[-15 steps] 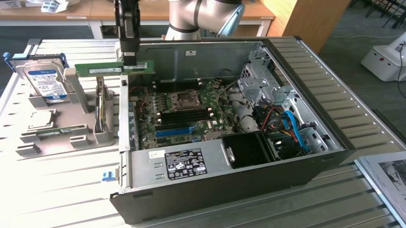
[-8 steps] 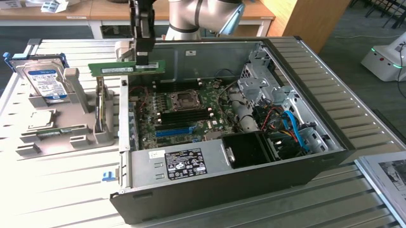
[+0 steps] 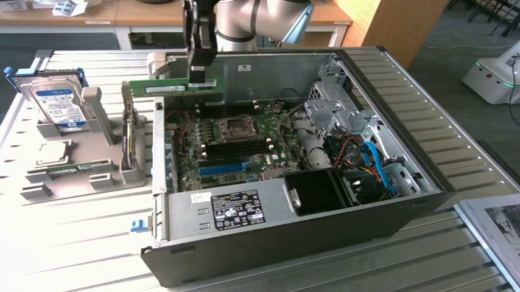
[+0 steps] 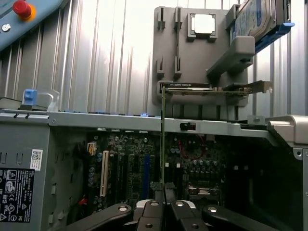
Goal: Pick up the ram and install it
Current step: 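Pick up the ram and move it above insertion slot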
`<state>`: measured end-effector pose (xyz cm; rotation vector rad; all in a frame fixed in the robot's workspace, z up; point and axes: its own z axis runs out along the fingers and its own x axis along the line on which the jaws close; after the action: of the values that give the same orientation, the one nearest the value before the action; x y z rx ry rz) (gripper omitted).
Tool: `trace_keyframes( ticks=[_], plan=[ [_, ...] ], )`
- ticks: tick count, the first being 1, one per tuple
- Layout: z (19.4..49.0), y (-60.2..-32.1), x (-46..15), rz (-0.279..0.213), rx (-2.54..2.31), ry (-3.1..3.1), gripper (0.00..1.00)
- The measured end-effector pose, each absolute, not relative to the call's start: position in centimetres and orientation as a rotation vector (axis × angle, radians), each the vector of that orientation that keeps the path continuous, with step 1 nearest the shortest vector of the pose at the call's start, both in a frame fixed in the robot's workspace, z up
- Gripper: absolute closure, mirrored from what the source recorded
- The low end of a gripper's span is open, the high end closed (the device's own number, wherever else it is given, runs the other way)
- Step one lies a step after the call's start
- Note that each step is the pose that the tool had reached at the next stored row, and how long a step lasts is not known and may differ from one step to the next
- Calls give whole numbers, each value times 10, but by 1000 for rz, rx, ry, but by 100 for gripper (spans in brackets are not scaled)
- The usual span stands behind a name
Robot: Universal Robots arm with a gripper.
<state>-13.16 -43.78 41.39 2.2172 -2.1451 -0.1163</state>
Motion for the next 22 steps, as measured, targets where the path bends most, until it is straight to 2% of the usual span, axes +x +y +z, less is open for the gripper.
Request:
trace_keyframes(
  ticks=[22],
  plan=[
    [414, -439, -78, -116, 2217, -2145, 89]
  ],
)
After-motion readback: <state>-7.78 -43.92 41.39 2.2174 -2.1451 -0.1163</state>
